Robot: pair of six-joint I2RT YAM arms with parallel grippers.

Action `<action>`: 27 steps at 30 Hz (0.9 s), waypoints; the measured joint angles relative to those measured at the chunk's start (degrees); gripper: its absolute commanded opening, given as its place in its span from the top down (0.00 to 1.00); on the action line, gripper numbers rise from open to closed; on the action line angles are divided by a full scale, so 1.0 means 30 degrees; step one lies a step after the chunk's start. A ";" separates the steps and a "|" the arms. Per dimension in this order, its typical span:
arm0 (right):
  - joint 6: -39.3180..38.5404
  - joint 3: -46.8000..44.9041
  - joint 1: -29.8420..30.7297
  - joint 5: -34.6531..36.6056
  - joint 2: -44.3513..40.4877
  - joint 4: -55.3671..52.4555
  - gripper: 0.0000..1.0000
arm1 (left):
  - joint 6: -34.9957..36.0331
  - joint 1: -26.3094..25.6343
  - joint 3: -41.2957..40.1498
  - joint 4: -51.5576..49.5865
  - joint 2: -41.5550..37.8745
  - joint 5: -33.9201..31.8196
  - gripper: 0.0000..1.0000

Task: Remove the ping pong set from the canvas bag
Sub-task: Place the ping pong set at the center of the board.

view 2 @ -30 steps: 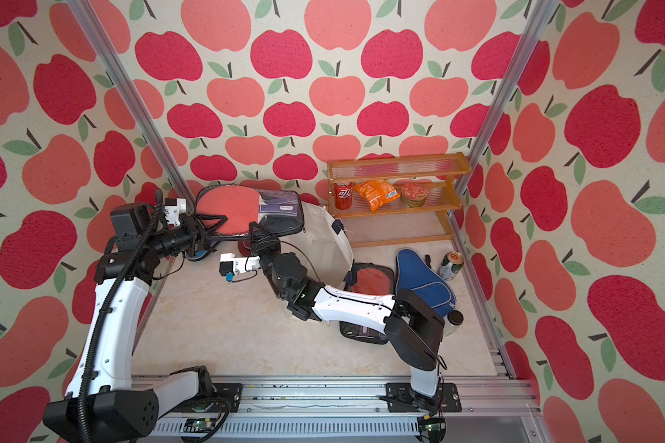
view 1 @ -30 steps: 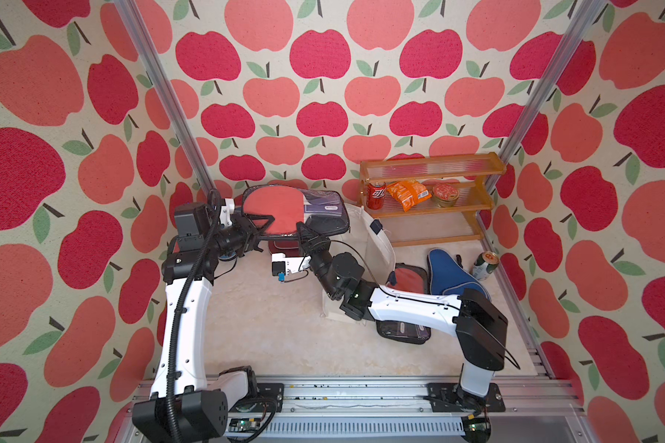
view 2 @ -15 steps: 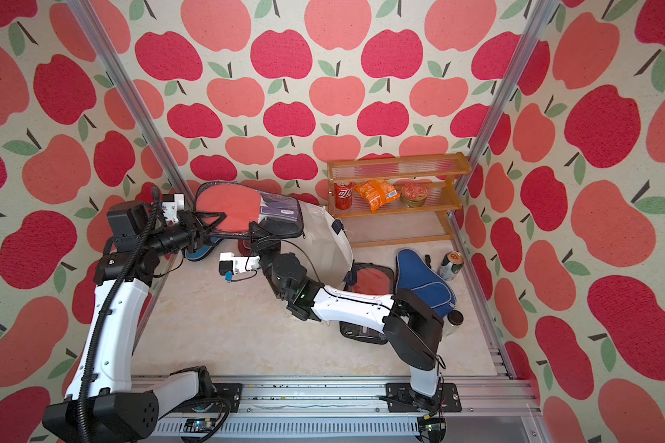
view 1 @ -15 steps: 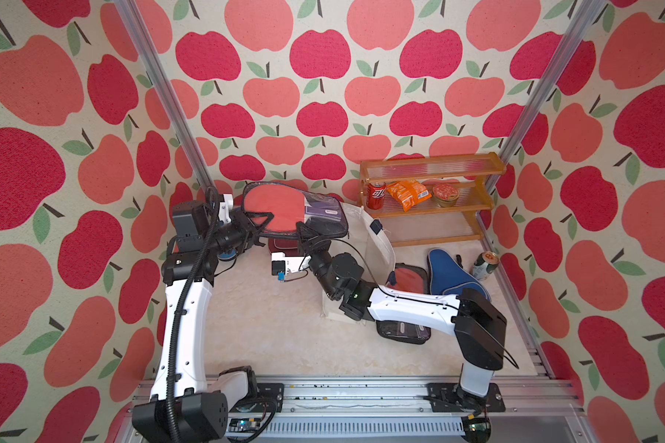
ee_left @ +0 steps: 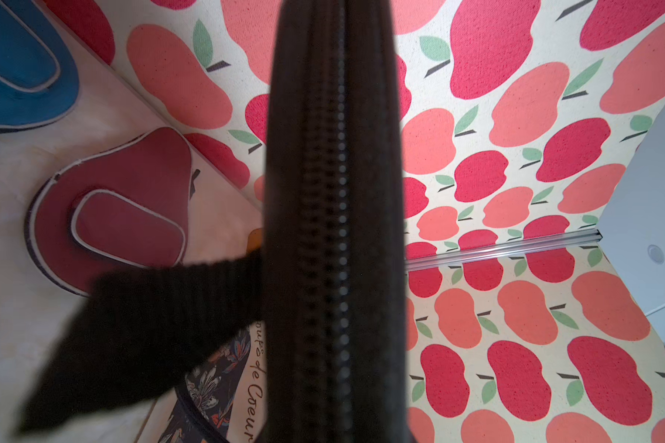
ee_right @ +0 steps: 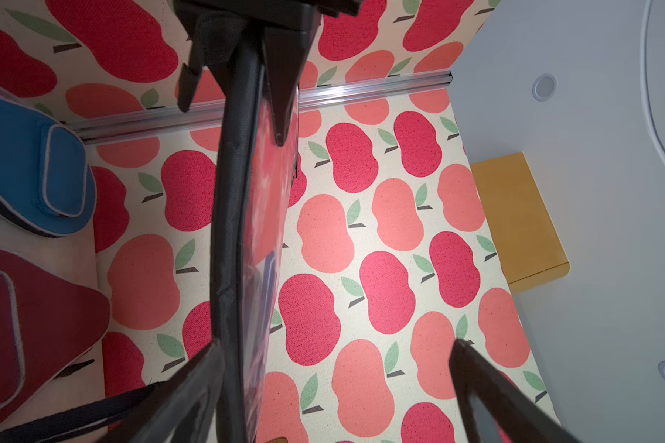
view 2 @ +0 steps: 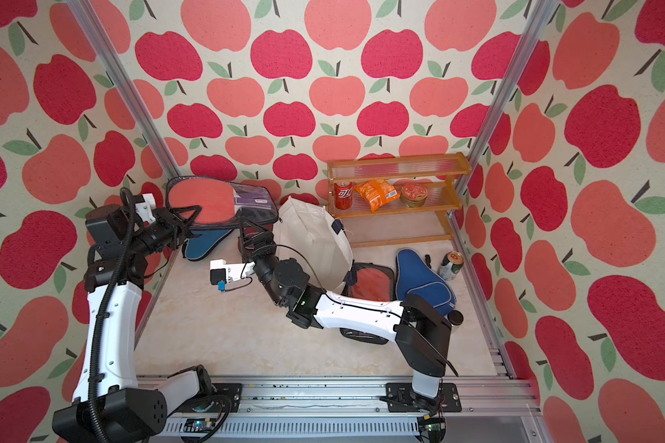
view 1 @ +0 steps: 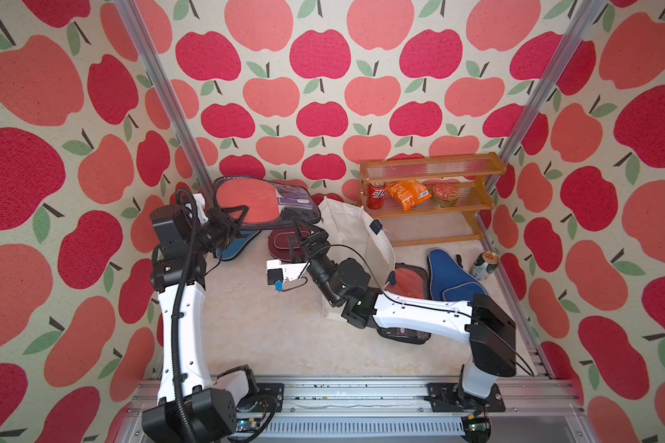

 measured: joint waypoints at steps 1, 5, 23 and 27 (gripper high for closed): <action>0.0408 -0.0219 0.0000 0.0022 -0.0415 -0.0022 0.06 | -0.0109 0.0342 0.0000 0.0007 -0.0051 -0.0029 0.96; 0.2157 -0.1093 0.0000 0.0153 -0.2193 -0.0437 0.06 | -0.0255 0.1945 -0.0306 0.0022 -0.0503 -0.0372 0.94; 1.9023 -0.1377 -0.5770 -0.2339 -0.9879 -1.2502 0.07 | 0.2266 0.5136 -0.4663 -0.3716 0.0546 -0.0707 0.95; 2.3518 0.1144 -0.8247 -0.4364 -0.9202 -1.7129 0.08 | 0.3971 0.4998 -0.4991 -0.5151 0.1501 -0.0313 0.95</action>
